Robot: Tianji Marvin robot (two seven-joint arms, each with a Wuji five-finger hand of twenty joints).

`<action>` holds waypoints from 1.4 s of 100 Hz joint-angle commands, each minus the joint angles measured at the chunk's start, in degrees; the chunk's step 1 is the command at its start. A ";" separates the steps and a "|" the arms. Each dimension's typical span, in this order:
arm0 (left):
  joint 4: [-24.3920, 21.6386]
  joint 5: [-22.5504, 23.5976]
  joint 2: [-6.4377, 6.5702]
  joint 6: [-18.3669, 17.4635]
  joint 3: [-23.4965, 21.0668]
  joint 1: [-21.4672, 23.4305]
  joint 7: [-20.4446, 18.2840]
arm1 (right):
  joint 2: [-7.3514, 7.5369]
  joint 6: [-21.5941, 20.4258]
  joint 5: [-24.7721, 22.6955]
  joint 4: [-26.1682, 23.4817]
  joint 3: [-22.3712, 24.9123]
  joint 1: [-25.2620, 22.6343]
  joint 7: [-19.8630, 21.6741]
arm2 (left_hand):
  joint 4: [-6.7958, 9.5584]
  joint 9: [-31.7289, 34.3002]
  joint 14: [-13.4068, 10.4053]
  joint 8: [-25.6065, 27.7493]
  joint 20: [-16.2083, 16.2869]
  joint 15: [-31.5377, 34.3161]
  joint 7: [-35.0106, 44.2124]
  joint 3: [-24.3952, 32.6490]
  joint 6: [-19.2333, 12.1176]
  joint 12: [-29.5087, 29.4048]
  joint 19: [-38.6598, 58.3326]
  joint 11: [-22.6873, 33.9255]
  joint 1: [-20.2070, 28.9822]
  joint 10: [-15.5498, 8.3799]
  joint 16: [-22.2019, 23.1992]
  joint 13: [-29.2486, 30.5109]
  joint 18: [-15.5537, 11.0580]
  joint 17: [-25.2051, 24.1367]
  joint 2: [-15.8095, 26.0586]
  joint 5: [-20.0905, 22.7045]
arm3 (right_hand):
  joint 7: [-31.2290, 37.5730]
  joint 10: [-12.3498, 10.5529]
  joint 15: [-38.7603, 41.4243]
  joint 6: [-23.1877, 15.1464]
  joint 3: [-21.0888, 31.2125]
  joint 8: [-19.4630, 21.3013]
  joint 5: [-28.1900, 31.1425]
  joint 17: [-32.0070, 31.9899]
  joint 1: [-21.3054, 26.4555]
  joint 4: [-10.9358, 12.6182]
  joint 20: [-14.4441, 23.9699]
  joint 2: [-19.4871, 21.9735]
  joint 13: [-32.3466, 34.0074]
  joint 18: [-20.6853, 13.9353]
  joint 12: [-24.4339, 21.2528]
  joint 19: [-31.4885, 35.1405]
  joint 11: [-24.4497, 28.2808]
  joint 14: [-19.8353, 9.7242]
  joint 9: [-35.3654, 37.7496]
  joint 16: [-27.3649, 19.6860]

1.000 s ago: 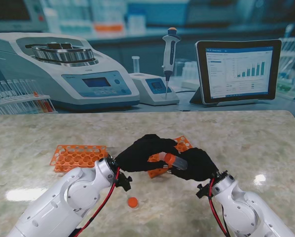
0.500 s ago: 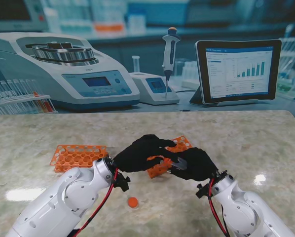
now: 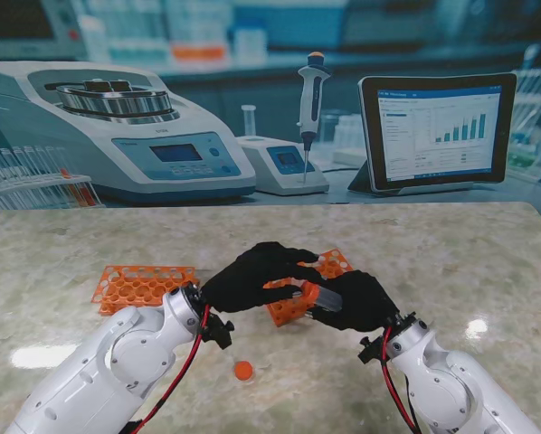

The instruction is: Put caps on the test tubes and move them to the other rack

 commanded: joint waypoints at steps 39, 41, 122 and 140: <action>-0.16 -0.76 0.35 2.57 0.95 -0.68 -1.82 | -0.21 0.04 0.09 -0.09 -0.14 -0.35 0.11 | 1.10 -6.27 -1.47 2.28 0.43 -1.70 -4.67 -5.22 12.35 -0.55 -4.18 -2.10 -13.25 1.43 -0.60 -5.32 -0.78 -2.17 -0.19 -1.57 | 3.31 0.66 7.53 -4.30 0.00 1.96 1.35 1.58 2.73 0.52 0.24 1.01 4.90 -0.66 0.42 5.90 0.48 -7.85 2.26 1.53; -0.12 -0.68 0.35 2.66 1.02 -0.74 -1.81 | -0.21 0.04 0.09 -0.09 -0.14 -0.35 0.11 | 1.08 -6.44 -1.50 4.46 0.73 -1.66 -3.63 -5.07 12.50 -0.27 -4.31 -2.02 -13.45 1.43 -0.47 -5.31 -0.78 -2.13 -0.75 -2.26 | 3.31 0.69 7.53 -4.30 -0.04 1.96 1.35 1.58 2.69 0.51 0.24 0.97 4.90 -0.66 0.42 5.90 0.48 -7.85 2.26 1.53; 1.50 2.15 -0.44 4.29 3.55 -2.53 1.53 | -0.22 0.00 0.11 -0.19 0.02 -0.51 0.08 | 1.49 -4.19 -1.51 22.90 0.70 0.55 29.59 -1.49 8.86 1.86 -0.70 0.30 -3.30 1.34 1.70 -1.99 0.28 -0.04 -3.62 -9.67 | 3.27 0.79 7.54 -4.25 0.06 1.90 1.42 1.58 2.66 0.50 0.24 0.83 4.90 -0.66 0.42 5.90 0.49 -7.85 2.28 1.53; 1.66 1.93 -0.74 4.36 3.87 -2.45 2.50 | -0.22 0.01 0.09 -0.18 0.00 -0.50 0.05 | 2.08 -2.50 -1.24 20.82 0.59 1.32 34.04 -1.31 7.48 2.02 0.05 1.03 7.54 1.23 2.14 -0.46 0.49 0.43 0.48 -7.29 | 3.27 0.82 7.54 -4.25 0.08 1.90 1.42 1.58 2.72 0.50 0.24 0.80 4.90 -0.66 0.41 5.90 0.49 -7.85 2.31 1.53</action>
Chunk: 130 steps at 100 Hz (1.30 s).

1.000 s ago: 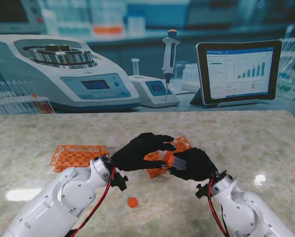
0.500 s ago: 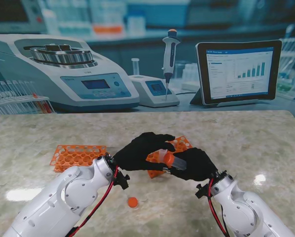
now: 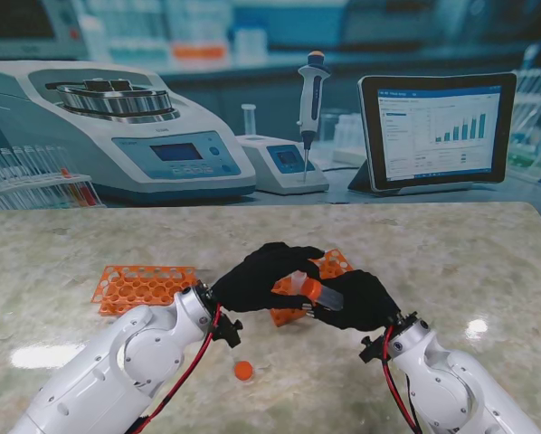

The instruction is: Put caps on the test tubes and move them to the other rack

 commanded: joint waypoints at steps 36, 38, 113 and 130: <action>0.47 2.15 -0.61 -1.27 0.16 0.22 2.37 | -0.23 -0.06 0.01 -0.21 -0.30 -0.44 0.06 | 0.04 2.99 -1.20 -3.88 0.30 0.99 2.45 22.31 -8.08 0.18 2.41 0.44 14.49 -0.18 0.85 3.17 0.75 0.23 -0.26 9.93 | 3.15 0.81 7.53 -4.29 0.03 1.91 1.36 1.58 2.61 0.47 0.26 0.87 4.89 -0.68 0.38 5.90 0.45 -7.83 2.27 1.53; 0.53 2.37 -0.63 -1.40 0.17 0.19 2.55 | -0.23 -0.06 0.01 -0.20 -0.30 -0.43 0.06 | -0.29 3.00 -1.26 -3.63 0.26 1.04 1.86 22.52 -8.71 0.12 2.52 0.43 14.50 -0.36 0.83 3.31 0.64 0.35 -0.30 9.86 | 3.15 0.58 7.52 -4.29 0.04 1.91 1.36 1.58 2.62 0.47 0.26 0.90 4.89 -0.68 0.37 5.90 0.43 -7.83 2.26 1.53; 0.64 2.23 -0.18 -3.57 -0.62 0.52 1.19 | -0.23 -0.07 0.01 -0.11 -0.40 -0.31 0.05 | -0.21 2.70 -0.41 -5.24 -1.20 -0.31 -6.98 30.10 -21.40 -1.58 2.47 -0.21 14.50 -2.64 -0.95 2.10 0.25 -0.46 -3.94 12.81 | 3.14 0.71 7.47 -4.29 0.00 1.93 1.36 1.57 2.65 0.45 0.24 0.88 4.89 -0.67 0.33 5.87 0.40 -7.72 2.21 1.48; 0.34 1.93 0.06 -4.12 -1.09 0.83 0.32 | -0.23 -0.05 0.01 -0.13 -0.37 -0.35 0.02 | -0.33 2.39 -0.09 -6.85 -1.44 -1.02 -8.93 29.84 -22.29 -2.30 2.11 -0.68 14.50 -2.62 -1.67 1.46 0.27 -0.71 -4.13 12.88 | 3.14 0.76 7.46 -4.29 -0.01 1.93 1.36 1.57 2.61 0.45 0.23 0.88 4.89 -0.63 0.32 5.84 0.43 -7.70 2.20 1.46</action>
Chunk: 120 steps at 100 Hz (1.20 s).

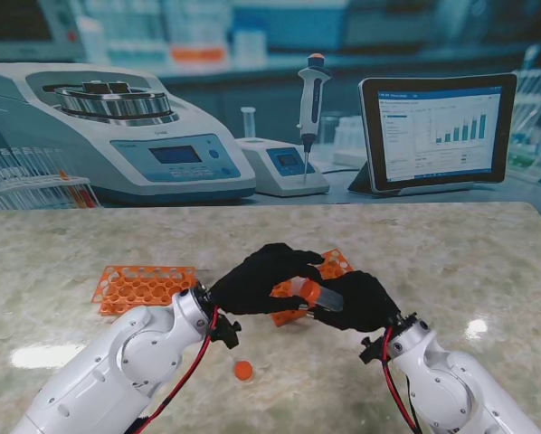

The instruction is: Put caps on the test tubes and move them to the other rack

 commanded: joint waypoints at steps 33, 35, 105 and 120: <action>-1.20 0.23 0.40 -1.07 -0.79 1.29 -0.47 | -0.23 0.00 0.18 -0.32 -0.45 -0.21 0.14 | 4.57 -1.04 0.11 -3.20 -1.40 -1.64 0.83 12.98 -23.65 -1.75 1.33 -1.36 13.02 -2.85 -1.45 -1.23 0.11 -0.99 3.58 5.85 | 3.18 0.65 7.42 -4.75 0.02 1.91 1.36 1.57 2.60 0.44 0.23 0.86 4.89 -0.63 0.28 5.84 0.45 -7.70 2.21 1.38; -1.17 0.20 0.38 -1.10 -0.74 1.28 -0.41 | -0.23 0.01 0.18 -0.32 -0.46 -0.21 0.15 | 4.58 -0.99 0.10 -3.43 -1.39 -1.61 0.70 12.99 -23.84 -1.77 1.34 -1.34 13.02 -2.80 -1.45 -1.16 0.08 -0.97 3.59 5.80 | 3.18 0.66 7.42 -4.75 0.02 1.91 1.36 1.57 2.59 0.44 0.23 0.91 4.89 -0.63 0.28 5.84 0.45 -7.70 2.20 1.38; -2.21 0.51 0.67 -2.37 -1.31 2.18 -0.99 | -0.21 0.11 0.17 -0.34 -0.39 -0.24 0.21 | 3.95 0.66 0.47 -5.78 -1.19 -1.66 0.07 19.90 -27.22 -2.17 1.51 -1.02 13.02 -3.44 -1.74 -0.45 0.24 -0.62 2.93 7.20 | 3.17 0.42 7.42 -4.76 -0.14 1.91 1.36 1.56 2.65 0.42 0.21 0.99 4.89 -0.61 0.23 5.82 0.47 -7.70 2.18 1.38; -2.68 0.52 0.86 -2.59 -1.85 2.57 -1.55 | -0.21 0.04 0.16 -0.37 -0.31 -0.30 0.19 | 3.41 0.71 0.52 -5.97 -1.24 -1.84 -0.07 18.83 -26.84 -2.28 1.45 -1.09 13.02 -3.53 -1.93 -0.57 0.23 -0.63 3.35 6.94 | 3.14 0.50 7.42 -4.82 -0.16 1.92 1.33 1.56 2.62 0.41 0.21 1.00 4.89 -0.61 0.22 5.82 0.47 -7.70 2.18 1.38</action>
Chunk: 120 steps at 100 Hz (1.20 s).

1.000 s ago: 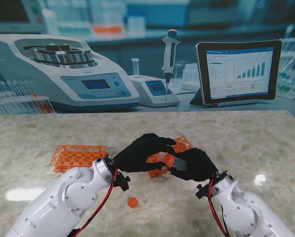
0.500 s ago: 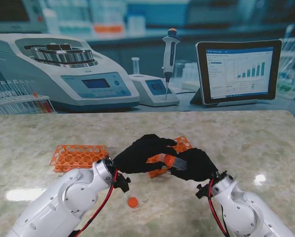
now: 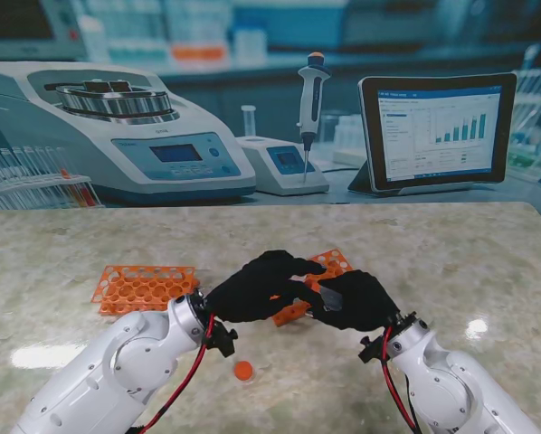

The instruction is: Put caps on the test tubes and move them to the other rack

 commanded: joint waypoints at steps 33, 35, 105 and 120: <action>-1.94 -1.65 0.36 -0.74 -1.04 1.23 -1.23 | -0.17 0.04 0.09 -0.29 -0.16 -0.46 0.34 | 4.22 0.27 1.29 -2.45 -1.20 -1.67 -3.79 -13.03 0.84 -2.04 0.81 -1.50 4.15 -0.84 -1.63 -1.16 0.24 -0.88 6.82 -2.27 | 3.05 0.66 7.41 -4.34 -0.09 1.85 1.34 1.56 2.61 0.40 0.21 0.92 4.89 -0.74 0.22 5.82 0.49 -7.70 2.14 1.43; -2.00 -1.79 0.37 -0.70 -1.06 1.28 -1.30 | -0.17 0.05 0.10 -0.30 -0.15 -0.47 0.36 | 4.22 0.21 1.32 -2.54 -1.18 -1.71 -3.97 -13.49 0.93 -2.06 0.80 -1.56 3.67 -0.76 -1.65 -1.24 0.24 -0.89 7.36 -2.44 | 3.05 0.61 7.41 -4.34 -0.08 1.85 1.34 1.56 2.58 0.40 0.21 0.91 4.89 -0.74 0.22 5.82 0.49 -7.70 2.14 1.43; 0.28 -4.42 0.29 2.38 2.01 -1.48 -3.03 | -0.28 -0.42 -0.25 -0.38 -0.02 -0.75 -0.48 | 5.57 1.50 0.80 -7.02 1.51 2.97 -12.45 -23.96 11.68 1.80 3.51 -0.70 -5.95 1.31 4.19 3.19 0.78 1.09 3.79 -1.09 | 3.03 0.48 7.40 -4.36 -0.25 1.87 1.32 1.56 2.60 0.31 0.21 0.98 4.89 -0.74 0.18 5.82 0.43 -7.65 2.09 1.41; 0.87 -4.50 0.21 2.83 2.56 -1.89 -2.93 | -0.32 -0.78 -0.44 -0.45 0.04 -0.93 -0.81 | 5.65 2.30 -0.20 -6.99 3.47 5.04 -12.14 -20.17 15.22 2.47 6.77 -0.45 -4.69 1.95 7.33 5.32 0.23 2.60 3.35 1.88 | 3.03 0.47 7.40 -4.36 -0.24 1.87 1.32 1.56 2.62 0.30 0.21 0.94 4.89 -0.74 0.19 5.82 0.45 -7.65 2.13 1.41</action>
